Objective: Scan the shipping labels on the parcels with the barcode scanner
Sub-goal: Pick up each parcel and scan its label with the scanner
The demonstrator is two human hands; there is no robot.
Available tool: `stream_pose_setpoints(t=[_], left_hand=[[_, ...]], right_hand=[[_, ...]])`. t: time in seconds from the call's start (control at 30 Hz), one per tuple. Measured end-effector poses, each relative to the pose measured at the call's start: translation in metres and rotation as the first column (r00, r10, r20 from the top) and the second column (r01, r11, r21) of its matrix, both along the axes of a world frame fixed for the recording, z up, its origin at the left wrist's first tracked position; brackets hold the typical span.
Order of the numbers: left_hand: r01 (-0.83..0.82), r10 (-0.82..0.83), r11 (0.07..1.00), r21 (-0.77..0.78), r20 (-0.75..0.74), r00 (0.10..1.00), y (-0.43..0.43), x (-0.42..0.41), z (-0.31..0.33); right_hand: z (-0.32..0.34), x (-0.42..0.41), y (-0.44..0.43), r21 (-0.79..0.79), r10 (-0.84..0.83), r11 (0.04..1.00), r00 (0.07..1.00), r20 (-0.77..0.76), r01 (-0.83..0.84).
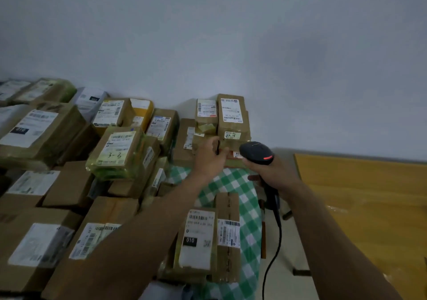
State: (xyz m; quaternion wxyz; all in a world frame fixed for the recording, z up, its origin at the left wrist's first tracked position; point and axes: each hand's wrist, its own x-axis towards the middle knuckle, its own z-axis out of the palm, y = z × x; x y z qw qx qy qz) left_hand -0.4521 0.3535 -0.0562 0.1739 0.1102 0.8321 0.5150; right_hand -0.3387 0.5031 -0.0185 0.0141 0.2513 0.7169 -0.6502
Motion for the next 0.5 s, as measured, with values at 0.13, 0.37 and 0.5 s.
stream_pose_setpoints(t=[0.13,0.37,0.5], left_hand=[[-0.099,0.096,0.994,0.036,0.077,0.992,0.051,-0.057,-0.009],[-0.234,0.204,0.969,0.084,0.272,0.940,0.082,-0.084,-0.039],[-0.339,0.255,0.903,0.263,0.307,0.917,0.080,-0.079,-0.044]], right_hand=[[-0.006,-0.032,0.025,0.013,-0.059,0.998,0.998,0.001,0.059],[-0.025,-0.046,0.050,-0.016,-0.055,0.998,0.997,0.045,0.056],[-0.030,-0.043,0.055,-0.014,-0.044,0.999,0.998,0.044,0.044]])
